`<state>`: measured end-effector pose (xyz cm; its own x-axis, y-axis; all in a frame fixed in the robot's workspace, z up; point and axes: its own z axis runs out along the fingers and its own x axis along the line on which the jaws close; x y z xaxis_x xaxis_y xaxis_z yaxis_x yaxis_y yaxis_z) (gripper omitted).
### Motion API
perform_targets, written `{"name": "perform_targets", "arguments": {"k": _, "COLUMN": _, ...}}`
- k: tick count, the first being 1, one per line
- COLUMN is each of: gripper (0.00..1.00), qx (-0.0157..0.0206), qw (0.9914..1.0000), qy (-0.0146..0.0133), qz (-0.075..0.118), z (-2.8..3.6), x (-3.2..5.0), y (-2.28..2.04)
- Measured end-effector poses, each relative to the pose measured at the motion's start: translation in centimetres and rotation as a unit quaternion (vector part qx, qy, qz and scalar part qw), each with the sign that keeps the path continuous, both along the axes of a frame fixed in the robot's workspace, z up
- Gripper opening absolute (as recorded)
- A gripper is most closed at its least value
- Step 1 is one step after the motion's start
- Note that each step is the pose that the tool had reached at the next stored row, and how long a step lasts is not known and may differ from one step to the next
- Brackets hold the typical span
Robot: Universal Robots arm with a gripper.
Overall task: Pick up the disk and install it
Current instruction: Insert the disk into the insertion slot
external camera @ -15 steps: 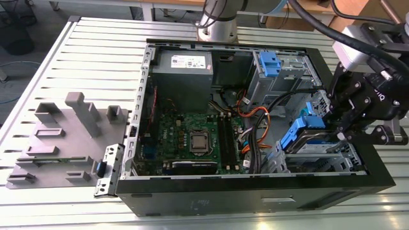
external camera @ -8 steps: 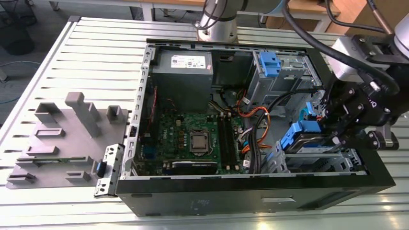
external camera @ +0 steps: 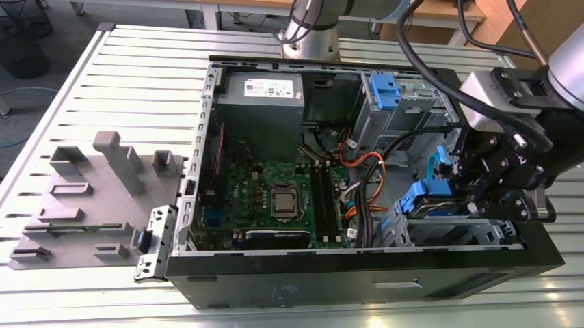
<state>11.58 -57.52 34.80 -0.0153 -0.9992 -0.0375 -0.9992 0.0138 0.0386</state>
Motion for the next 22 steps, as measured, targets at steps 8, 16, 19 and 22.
{"name": "perform_targets", "arguments": {"k": 8, "gripper": 0.35, "qx": 0.0000, "qw": 1.00000, "qy": 0.0000, "qz": 0.000, "z": -1.46, "x": 0.00, "y": -0.18}}
{"name": "perform_targets", "arguments": {"k": 16, "gripper": 0.35, "qx": -0.0018, "qw": 1.00000, "qy": 0.0001, "qz": 0.000, "z": -2.74, "x": 0.00, "y": -0.35}}
{"name": "perform_targets", "arguments": {"k": 19, "gripper": 0.35, "qx": -0.0034, "qw": 0.99999, "qy": 0.0001, "qz": 0.000, "z": -2.75, "x": 0.00, "y": -0.26}}
{"name": "perform_targets", "arguments": {"k": 22, "gripper": 0.35, "qx": -0.0036, "qw": 0.99999, "qy": 0.0001, "qz": 0.000, "z": -2.75, "x": 0.00, "y": -0.26}}
